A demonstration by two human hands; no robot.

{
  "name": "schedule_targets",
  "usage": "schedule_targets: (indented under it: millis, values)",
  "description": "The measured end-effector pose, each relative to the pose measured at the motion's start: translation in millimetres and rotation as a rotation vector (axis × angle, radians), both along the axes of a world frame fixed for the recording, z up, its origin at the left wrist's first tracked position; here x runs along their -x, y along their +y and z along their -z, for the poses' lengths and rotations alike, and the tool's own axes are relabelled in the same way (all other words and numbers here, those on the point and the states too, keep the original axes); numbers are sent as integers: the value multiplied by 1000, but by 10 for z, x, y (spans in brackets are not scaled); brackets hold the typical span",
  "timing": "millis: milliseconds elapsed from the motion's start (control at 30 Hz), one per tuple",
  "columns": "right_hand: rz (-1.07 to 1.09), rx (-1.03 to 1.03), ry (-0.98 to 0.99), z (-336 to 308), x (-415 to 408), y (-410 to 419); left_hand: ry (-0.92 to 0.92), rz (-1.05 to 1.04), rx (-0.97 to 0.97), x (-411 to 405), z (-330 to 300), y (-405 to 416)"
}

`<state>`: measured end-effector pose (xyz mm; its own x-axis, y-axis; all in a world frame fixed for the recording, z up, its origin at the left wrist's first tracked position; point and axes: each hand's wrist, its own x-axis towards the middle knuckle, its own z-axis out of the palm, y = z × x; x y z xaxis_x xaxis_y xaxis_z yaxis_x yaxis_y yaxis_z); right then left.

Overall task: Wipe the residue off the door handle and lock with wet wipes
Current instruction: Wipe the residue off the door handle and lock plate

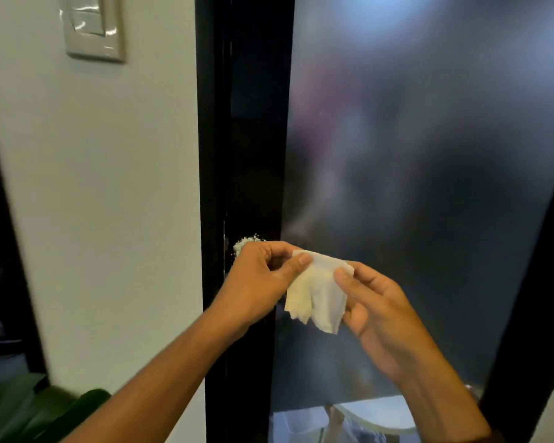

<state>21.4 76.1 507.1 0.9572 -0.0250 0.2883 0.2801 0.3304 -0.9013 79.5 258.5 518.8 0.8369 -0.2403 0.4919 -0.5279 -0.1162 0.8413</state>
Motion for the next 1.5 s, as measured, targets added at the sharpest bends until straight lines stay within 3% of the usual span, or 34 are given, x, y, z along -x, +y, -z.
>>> schedule_targets:
  millis: [233,367,433,567,700,867,967,1200,1367,1500]
  values:
    - [-214,-202,52,19,-303,419,-217,-162,-56,-230,-120,208]
    - [-59,-234,33,5,-530,493,-488,-451,-252,-435,-255,431]
    - [140,-70,-54,-10,-685,477,-688,-627,-338,-601,-368,584]
    - [475,463,-321,-35,-1054,441,-941,-848,-533,-936,-436,810]
    - [382,903,-521,-44,-1253,571,-1020,-861,-705,-1129,-253,861]
    - [290,1258,-631,-41,-1235,710,-1067,-864,-680,-1156,-190,870]
    - [215,1318,-559,-125,-1174,683,-1071,-881,-666,-1148,-201,869]
    - [135,1359,-591,-123,-1038,676,-1079,-902,-677,-1160,-203,862]
    - [260,1257,-780,88,-1028,409,-1072,-891,-662,-1159,-219,858]
    - [380,1238,-738,101,-1005,59,-1076,-892,-651,-1179,-200,859]
